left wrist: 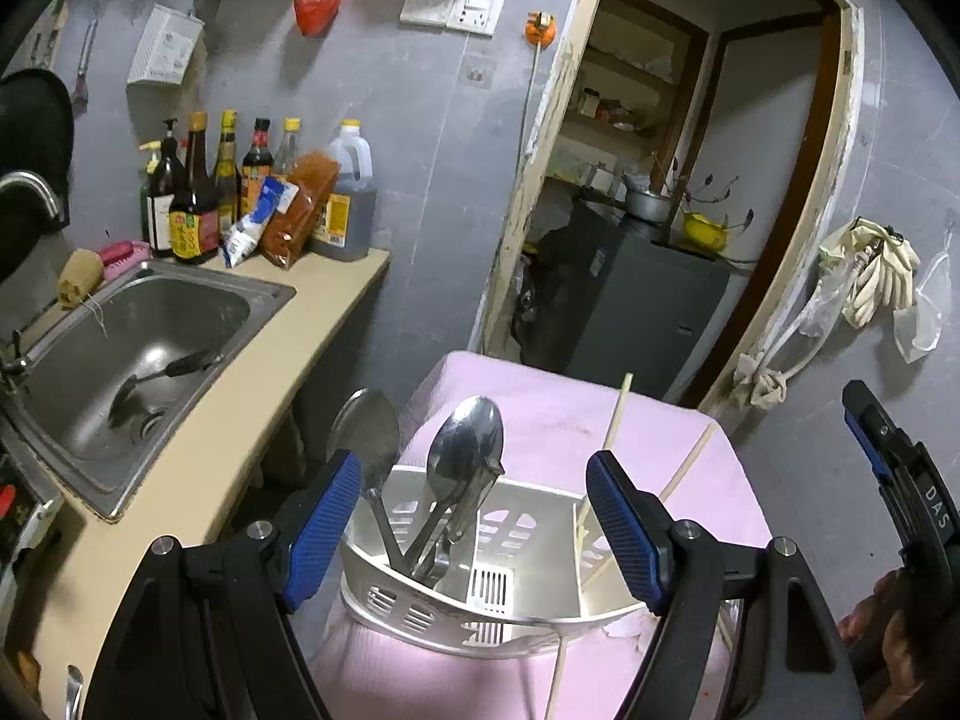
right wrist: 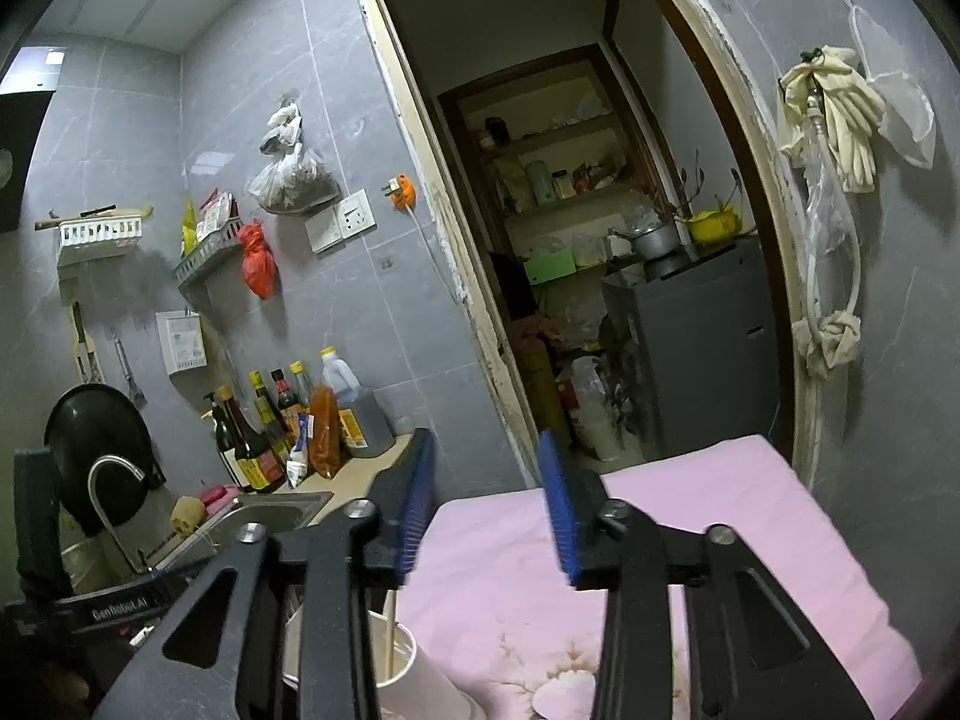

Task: Organize utensils
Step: 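Move both tools back over the remaining utensils on the tablecloth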

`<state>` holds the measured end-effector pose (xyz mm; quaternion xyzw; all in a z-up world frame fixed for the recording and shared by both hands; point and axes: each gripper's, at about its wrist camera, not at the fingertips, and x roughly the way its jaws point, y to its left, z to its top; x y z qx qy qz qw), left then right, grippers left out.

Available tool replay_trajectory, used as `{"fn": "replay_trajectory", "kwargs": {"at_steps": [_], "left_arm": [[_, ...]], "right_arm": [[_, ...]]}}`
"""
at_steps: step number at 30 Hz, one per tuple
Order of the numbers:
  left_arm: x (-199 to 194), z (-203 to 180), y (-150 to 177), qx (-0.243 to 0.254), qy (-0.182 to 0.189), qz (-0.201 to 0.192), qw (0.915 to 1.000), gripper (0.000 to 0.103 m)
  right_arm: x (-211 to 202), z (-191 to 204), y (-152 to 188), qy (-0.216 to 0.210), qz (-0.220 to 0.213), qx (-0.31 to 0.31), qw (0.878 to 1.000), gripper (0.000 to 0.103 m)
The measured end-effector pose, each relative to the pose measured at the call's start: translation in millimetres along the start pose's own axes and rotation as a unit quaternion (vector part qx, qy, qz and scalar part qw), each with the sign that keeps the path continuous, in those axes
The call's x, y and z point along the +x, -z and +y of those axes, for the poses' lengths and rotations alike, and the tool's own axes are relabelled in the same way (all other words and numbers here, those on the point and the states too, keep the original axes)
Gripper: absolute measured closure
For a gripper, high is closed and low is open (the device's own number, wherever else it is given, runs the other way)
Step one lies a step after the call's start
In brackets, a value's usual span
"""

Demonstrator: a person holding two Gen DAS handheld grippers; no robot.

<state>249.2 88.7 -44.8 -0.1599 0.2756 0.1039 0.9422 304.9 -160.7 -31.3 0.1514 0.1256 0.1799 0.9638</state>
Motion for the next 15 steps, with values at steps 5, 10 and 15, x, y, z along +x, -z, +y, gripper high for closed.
{"fn": "replay_trajectory", "kwargs": {"at_steps": [5,10,15], "left_arm": [[-15.2,-15.2,-7.7,0.006,0.001,-0.022,0.9997,0.023],[-27.8,-37.3,-13.7,0.016,0.008,-0.047,0.9987,0.015],[-35.1,-65.9,-15.0,0.033,0.015,-0.066,0.9972,0.006]], "right_arm": [[-14.4,-9.4,-13.5,0.004,0.001,-0.013,1.000,0.062],[-29.6,-23.5,-26.9,0.009,-0.003,-0.023,1.000,0.042],[-47.2,-43.1,-38.8,0.020,-0.007,-0.033,0.999,0.022]]}}
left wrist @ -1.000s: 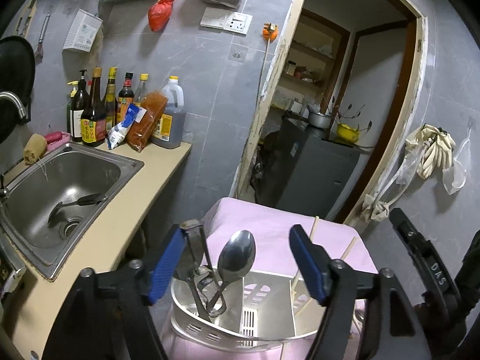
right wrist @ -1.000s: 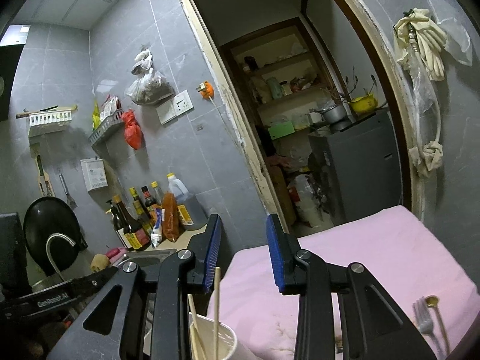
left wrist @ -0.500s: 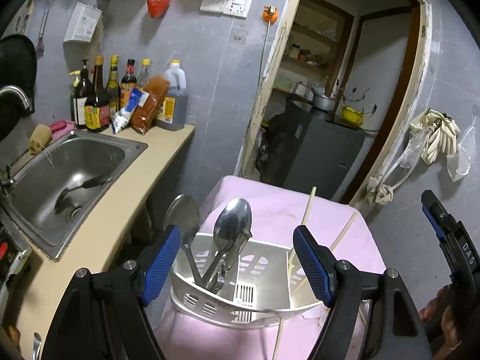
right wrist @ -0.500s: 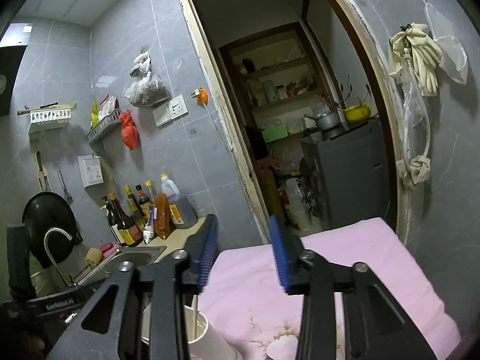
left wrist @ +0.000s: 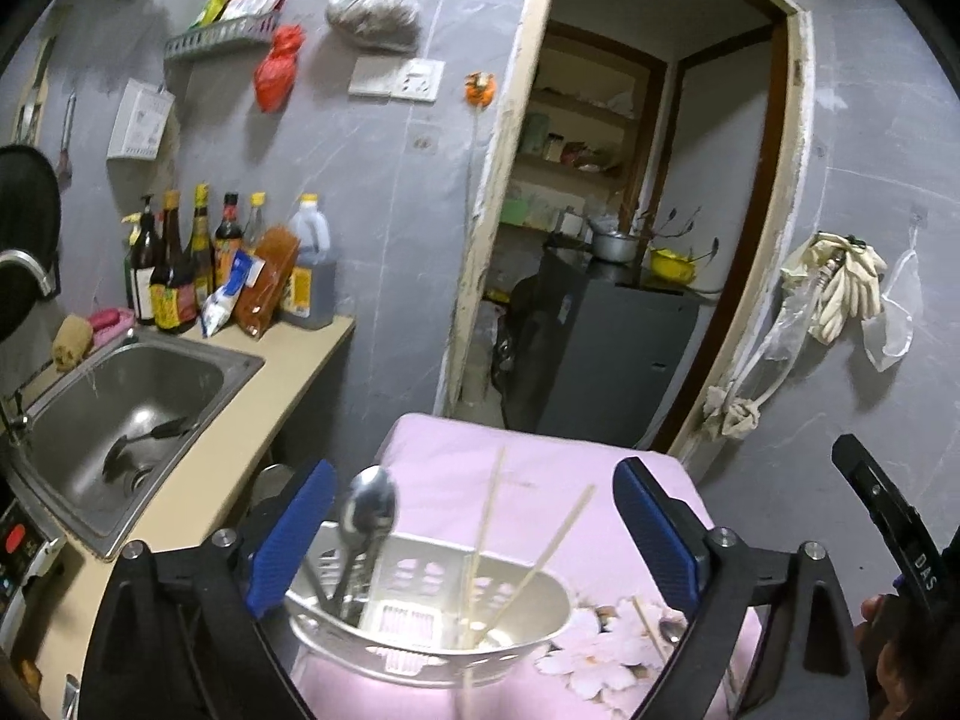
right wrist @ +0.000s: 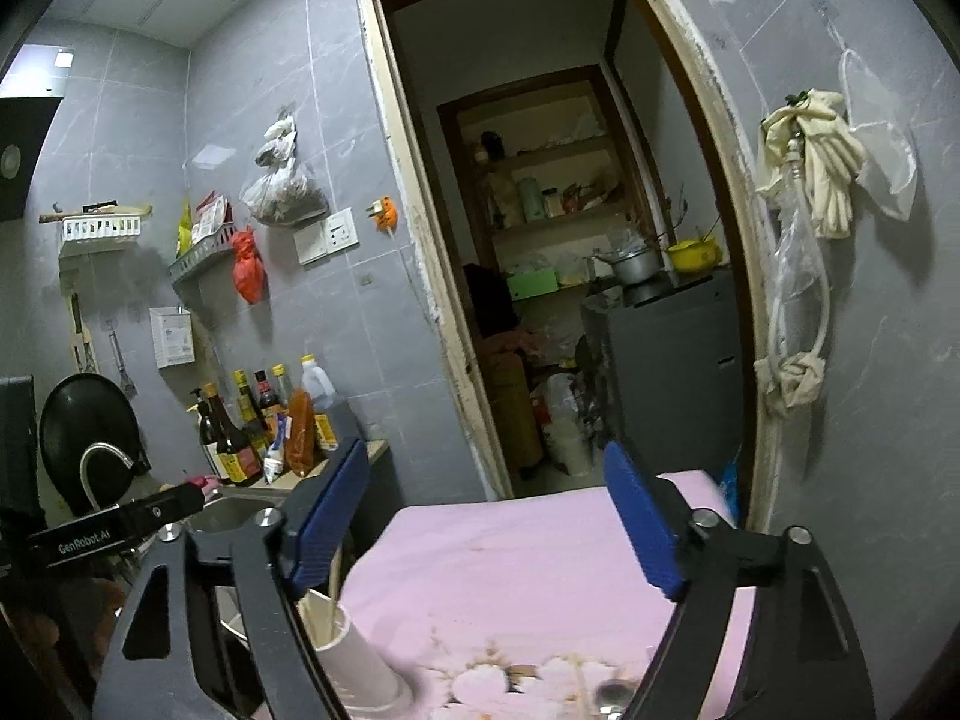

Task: Organize utensils
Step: 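Move both tools back over the remaining utensils on the tablecloth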

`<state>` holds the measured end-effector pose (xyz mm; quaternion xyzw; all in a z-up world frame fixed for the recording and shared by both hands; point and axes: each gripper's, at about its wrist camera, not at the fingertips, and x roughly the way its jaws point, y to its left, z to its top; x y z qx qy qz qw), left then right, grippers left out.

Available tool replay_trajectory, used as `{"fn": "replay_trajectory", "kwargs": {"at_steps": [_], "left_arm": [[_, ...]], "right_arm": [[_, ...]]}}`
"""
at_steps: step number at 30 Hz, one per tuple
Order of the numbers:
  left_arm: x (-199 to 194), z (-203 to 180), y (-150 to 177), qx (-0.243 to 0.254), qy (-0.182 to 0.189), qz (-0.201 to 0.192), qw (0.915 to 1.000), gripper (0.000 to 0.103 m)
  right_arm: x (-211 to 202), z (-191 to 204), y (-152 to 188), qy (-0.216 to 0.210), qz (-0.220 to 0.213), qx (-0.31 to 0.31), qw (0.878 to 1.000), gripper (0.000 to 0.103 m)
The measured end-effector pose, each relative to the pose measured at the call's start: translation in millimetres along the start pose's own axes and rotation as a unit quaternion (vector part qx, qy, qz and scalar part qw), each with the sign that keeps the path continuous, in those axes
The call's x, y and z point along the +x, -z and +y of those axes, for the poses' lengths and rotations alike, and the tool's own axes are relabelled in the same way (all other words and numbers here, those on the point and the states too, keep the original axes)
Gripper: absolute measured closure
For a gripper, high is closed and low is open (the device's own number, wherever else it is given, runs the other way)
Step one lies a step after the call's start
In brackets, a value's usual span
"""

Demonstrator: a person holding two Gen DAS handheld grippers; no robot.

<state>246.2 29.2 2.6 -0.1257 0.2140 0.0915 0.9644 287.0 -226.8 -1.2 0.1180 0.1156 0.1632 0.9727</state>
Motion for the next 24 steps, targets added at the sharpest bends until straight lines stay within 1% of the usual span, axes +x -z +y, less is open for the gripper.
{"fn": "replay_trajectory", "kwargs": {"at_steps": [1,3,5,9,16,24], "left_arm": [[-1.8,-6.6,0.4,0.004,0.001,-0.006,1.0000,0.005],[-4.7,-19.3,0.7,0.011,0.005,-0.017,0.9998,0.002],[-7.1,-30.6,1.7,0.018,0.008,-0.026,0.9995,0.001],[-9.6,-56.4,6.9,0.036,0.018,-0.035,0.9986,0.001],[-9.9,-96.7,22.9,0.055,0.033,-0.040,0.9971,0.001],[-2.0,-129.1,44.2,0.070,0.038,-0.028,0.9964,0.001]], "right_arm": [[-2.5,-3.6,-1.9,0.003,0.000,-0.002,1.000,0.017],[-9.4,-13.5,-5.7,0.009,-0.002,-0.006,1.000,0.014],[-14.7,-21.8,-8.2,0.017,-0.001,-0.010,1.000,0.007],[-26.5,-42.8,-12.3,0.032,0.000,-0.015,0.999,0.002],[-41.8,-83.7,-14.0,0.064,0.007,-0.015,0.998,0.002],[-50.6,-121.9,-5.3,0.086,0.006,-0.010,0.996,0.002]]}}
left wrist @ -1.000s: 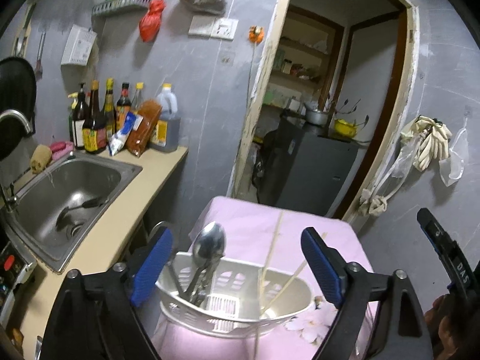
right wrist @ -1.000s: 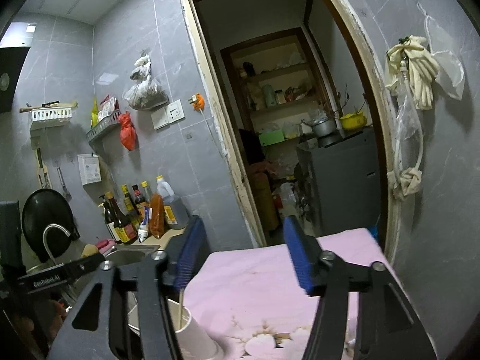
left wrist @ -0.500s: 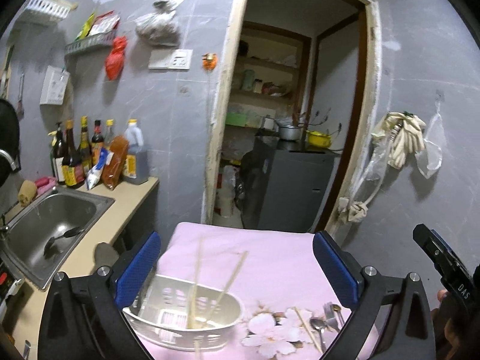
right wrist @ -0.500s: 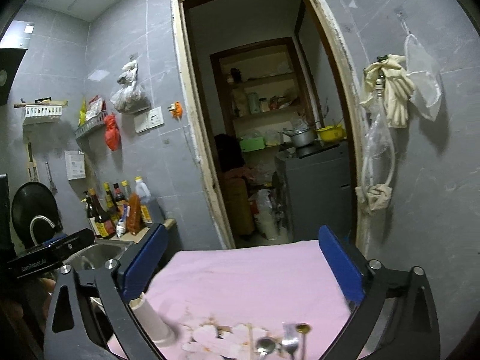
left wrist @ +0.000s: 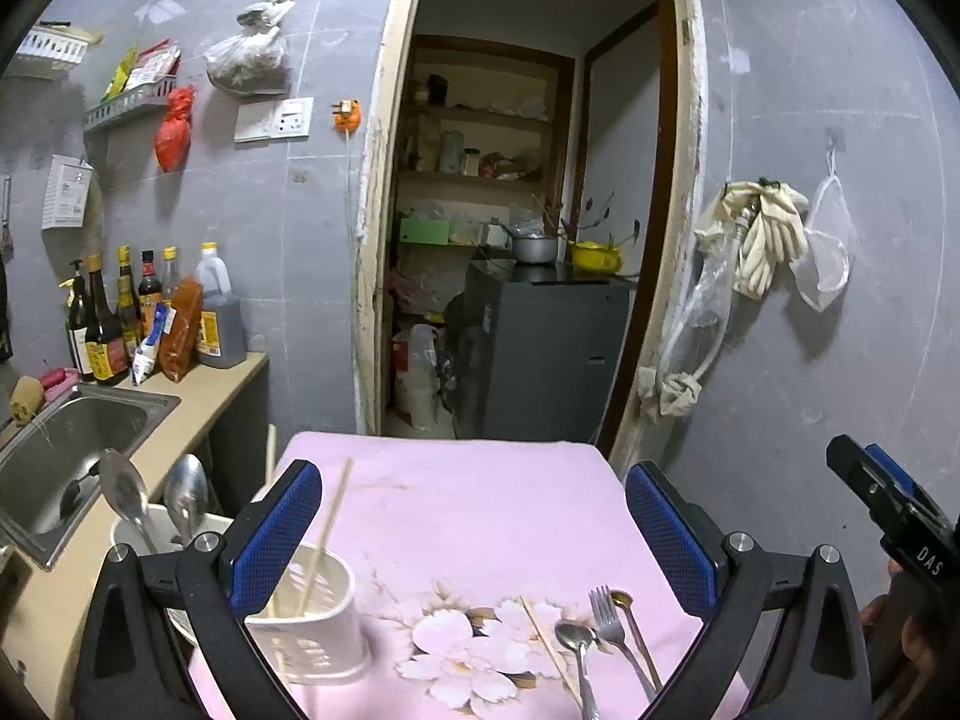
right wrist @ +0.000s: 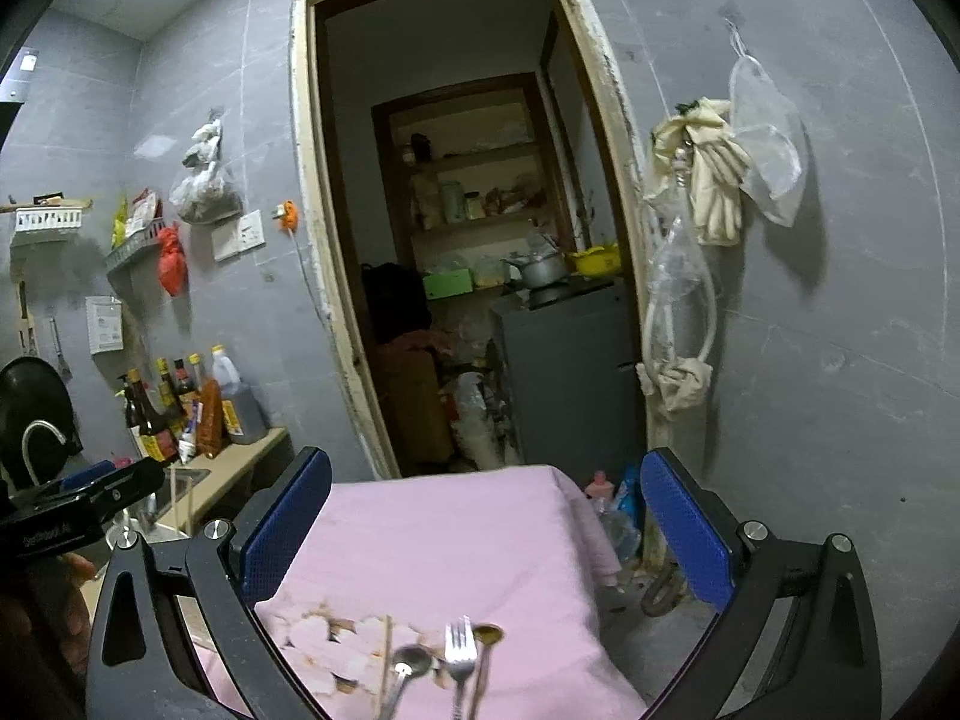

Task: Organize utensils

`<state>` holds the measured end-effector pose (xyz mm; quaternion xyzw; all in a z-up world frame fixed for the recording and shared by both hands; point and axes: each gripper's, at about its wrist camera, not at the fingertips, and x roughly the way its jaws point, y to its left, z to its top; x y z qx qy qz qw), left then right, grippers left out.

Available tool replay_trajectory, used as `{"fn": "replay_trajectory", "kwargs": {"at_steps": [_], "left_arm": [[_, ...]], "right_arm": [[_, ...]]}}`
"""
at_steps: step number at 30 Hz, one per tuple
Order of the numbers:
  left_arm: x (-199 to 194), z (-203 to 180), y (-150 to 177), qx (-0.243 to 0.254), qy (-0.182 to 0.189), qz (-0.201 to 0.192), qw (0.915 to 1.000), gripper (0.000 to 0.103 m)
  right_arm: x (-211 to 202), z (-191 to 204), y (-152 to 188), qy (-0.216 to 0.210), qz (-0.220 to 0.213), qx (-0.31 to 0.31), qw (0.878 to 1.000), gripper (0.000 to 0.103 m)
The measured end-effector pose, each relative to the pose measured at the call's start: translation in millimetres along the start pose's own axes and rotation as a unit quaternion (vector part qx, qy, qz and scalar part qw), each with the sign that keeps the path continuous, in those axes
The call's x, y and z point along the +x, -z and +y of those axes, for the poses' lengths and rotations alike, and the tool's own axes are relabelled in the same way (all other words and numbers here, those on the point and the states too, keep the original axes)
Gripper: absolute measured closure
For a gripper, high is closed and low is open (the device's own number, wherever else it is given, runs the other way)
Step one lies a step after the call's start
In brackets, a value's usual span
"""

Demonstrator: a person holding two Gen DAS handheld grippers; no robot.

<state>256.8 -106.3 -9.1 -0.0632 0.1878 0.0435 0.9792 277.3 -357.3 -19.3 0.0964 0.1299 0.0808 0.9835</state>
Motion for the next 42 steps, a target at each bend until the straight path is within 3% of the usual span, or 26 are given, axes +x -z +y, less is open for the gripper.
{"fn": "replay_trajectory", "kwargs": {"at_steps": [17,31,36,37,39,42], "left_arm": [[48.3,-33.3,59.0,0.007,0.010,0.083,0.9965,0.001],[106.3,-29.9,99.8,-0.004,0.008,0.148,0.9889,0.001],[123.1,-28.3,113.8,-0.007,0.009,0.160,0.9870,0.001],[127.1,-28.1,117.6,-0.008,0.011,0.164,0.9863,0.002],[132.5,-28.1,121.8,-0.010,0.015,0.174,0.9846,0.014],[144.3,-27.6,130.3,-0.016,0.028,0.198,0.9796,0.026]], "right_arm": [[33.5,-50.8,67.6,0.030,0.092,0.010,0.995,0.002],[89.9,-64.4,122.1,0.013,0.169,0.008,0.986,0.002],[104.6,-63.6,132.8,-0.020,0.196,0.015,0.980,0.002],[107.8,-62.9,134.8,-0.026,0.203,0.018,0.979,0.002],[115.5,-63.6,140.5,-0.044,0.219,0.027,0.974,0.003],[128.8,-63.7,149.9,-0.067,0.246,0.043,0.966,0.023]]}}
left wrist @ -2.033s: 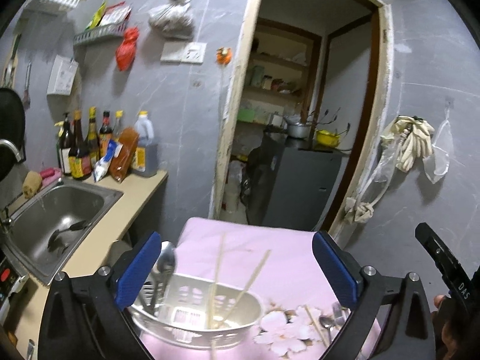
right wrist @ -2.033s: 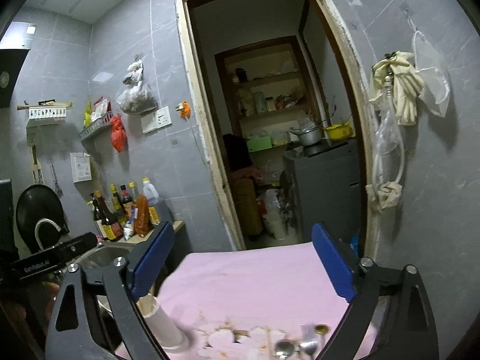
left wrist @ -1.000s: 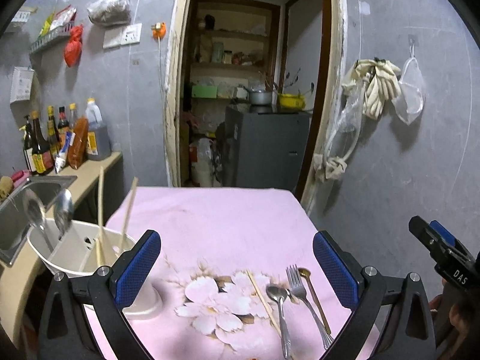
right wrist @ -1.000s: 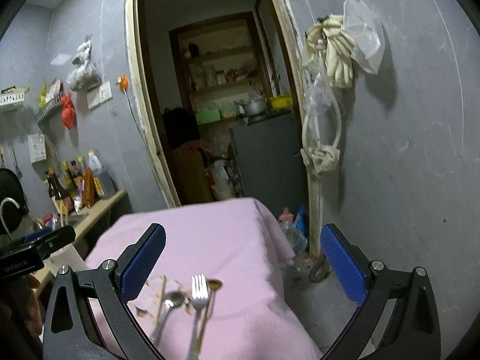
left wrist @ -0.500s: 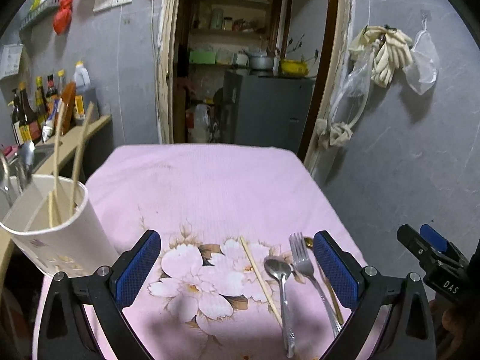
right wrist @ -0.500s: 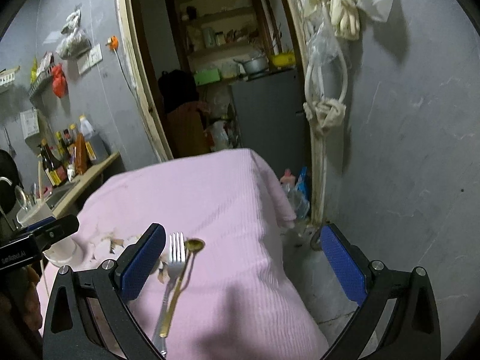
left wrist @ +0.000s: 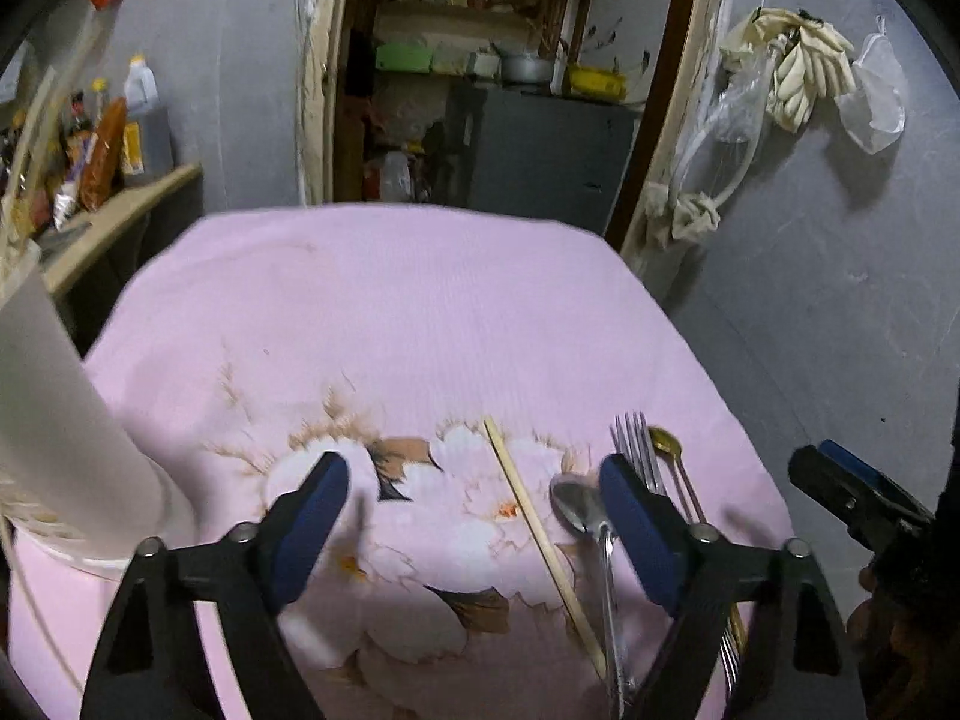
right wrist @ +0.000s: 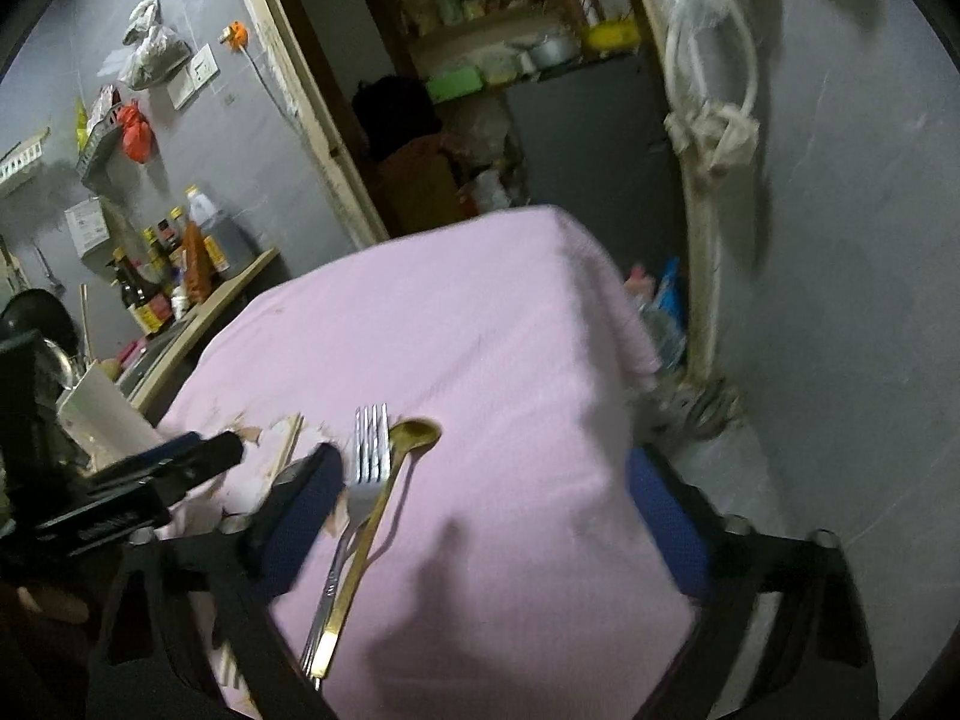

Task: Organize utensils

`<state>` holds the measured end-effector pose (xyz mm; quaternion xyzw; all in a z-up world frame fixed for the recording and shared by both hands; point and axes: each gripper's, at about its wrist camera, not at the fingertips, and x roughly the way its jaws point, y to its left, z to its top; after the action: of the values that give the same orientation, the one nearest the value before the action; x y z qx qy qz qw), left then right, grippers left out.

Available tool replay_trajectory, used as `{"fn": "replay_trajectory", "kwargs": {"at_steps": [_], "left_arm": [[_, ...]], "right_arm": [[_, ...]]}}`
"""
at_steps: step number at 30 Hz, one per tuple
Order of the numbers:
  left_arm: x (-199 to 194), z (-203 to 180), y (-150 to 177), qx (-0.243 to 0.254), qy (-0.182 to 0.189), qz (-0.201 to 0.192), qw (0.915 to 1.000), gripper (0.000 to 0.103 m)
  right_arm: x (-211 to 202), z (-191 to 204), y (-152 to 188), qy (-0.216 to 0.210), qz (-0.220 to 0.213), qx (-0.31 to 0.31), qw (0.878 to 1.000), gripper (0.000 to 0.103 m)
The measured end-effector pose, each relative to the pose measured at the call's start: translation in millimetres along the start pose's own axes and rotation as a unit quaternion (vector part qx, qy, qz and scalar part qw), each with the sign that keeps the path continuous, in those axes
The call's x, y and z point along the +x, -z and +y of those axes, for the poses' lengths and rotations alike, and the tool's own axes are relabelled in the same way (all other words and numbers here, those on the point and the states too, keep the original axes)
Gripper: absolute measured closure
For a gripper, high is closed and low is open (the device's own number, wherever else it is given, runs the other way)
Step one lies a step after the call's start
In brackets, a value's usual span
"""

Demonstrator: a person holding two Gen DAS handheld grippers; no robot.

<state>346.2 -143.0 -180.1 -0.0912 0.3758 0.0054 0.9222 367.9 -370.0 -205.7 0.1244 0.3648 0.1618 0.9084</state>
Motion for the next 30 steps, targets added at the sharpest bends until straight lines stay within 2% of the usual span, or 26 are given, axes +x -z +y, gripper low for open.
{"fn": "replay_trajectory", "kwargs": {"at_steps": [2,4,8,12,14,18,23,30], "left_arm": [[6.6,1.2,0.1,-0.001,0.011,0.014,0.9998,0.034],[13.9,1.5,-0.5,-0.003,0.026,0.032,0.9991,0.041],[28.9,5.3,-0.5,-0.024,0.062,0.067,0.9956,0.056],[34.3,1.7,-1.1,-0.024,0.067,0.070,0.9950,0.065],[37.0,0.4,-1.6,-0.024,0.072,0.075,0.9942,0.070],[42.7,-2.9,-2.5,-0.022,0.078,0.087,0.9929,0.081],[46.3,1.7,-5.9,-0.032,0.086,0.098,0.9910,0.086],[53.6,-2.4,-11.8,-0.021,0.088,0.111,0.9897,0.087]], "right_arm": [[9.7,-2.2,2.3,-0.014,0.019,0.007,1.000,0.041],[18.9,-3.1,4.7,-0.031,0.036,0.013,0.999,0.053],[33.5,1.1,10.8,-0.059,0.067,0.016,0.996,0.068],[40.0,6.1,15.2,-0.076,0.076,0.013,0.994,0.070],[42.8,7.8,17.3,-0.083,0.082,0.013,0.993,0.077],[48.0,8.5,17.2,-0.097,0.093,0.017,0.991,0.079],[59.0,5.2,13.1,-0.128,0.105,0.033,0.986,0.087],[69.2,7.1,12.9,-0.149,0.117,0.036,0.981,0.090]]}}
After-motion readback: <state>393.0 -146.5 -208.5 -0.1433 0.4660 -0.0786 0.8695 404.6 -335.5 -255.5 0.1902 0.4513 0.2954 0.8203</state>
